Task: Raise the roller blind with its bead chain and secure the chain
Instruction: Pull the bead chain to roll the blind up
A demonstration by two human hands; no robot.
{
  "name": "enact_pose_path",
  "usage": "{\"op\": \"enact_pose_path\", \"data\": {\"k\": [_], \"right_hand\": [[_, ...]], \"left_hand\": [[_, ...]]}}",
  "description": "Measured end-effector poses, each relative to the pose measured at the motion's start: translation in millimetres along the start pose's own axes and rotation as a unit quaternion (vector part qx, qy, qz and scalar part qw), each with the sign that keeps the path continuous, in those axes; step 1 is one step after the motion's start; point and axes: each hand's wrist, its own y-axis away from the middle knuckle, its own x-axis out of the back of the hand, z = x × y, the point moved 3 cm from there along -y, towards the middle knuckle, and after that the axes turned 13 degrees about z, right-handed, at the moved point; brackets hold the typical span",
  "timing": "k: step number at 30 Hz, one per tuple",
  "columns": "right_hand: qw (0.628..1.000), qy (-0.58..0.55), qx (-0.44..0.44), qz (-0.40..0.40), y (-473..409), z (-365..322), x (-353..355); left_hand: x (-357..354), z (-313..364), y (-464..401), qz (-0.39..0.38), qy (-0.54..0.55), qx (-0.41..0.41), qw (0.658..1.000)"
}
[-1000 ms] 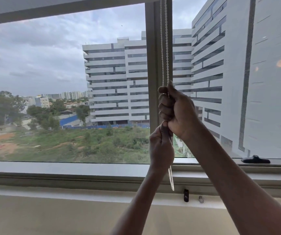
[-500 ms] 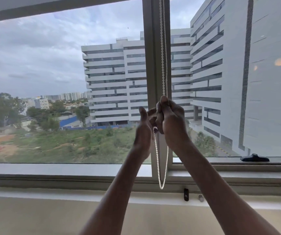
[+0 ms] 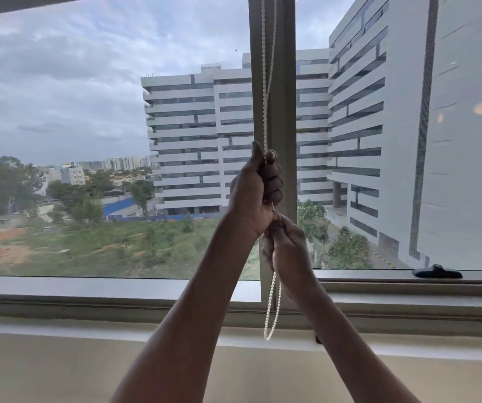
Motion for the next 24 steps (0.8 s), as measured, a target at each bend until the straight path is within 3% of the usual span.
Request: {"op": "enact_pose_path", "data": {"k": [5,12,16,20,24], "right_hand": [[1.0,-0.012,-0.026,-0.011,-2.1,-1.5,1.4],[0.988,-0.021,-0.081,-0.129,-23.9,-18.2,14.2],[0.986,-0.081,-0.082,-0.119,-59.0,-57.7,7.3],[0.974,-0.097,-0.144,-0.143,-62.9,-76.8,-17.1],[0.979,-0.102,-0.159,-0.077,-58.8,-70.5,-25.9]], "left_hand": [[-2.6,-5.1,2.6,0.031,0.001,-0.052,0.998],[6.7,2.2,10.6,0.073,-0.008,-0.14,0.987],[26.4,-25.8,20.8,0.134,-0.084,-0.166,0.973],[43.0,-67.2,31.2,0.118,-0.09,-0.131,0.98],[45.8,-73.8,31.2,0.129,-0.141,-0.175,0.966]]}}
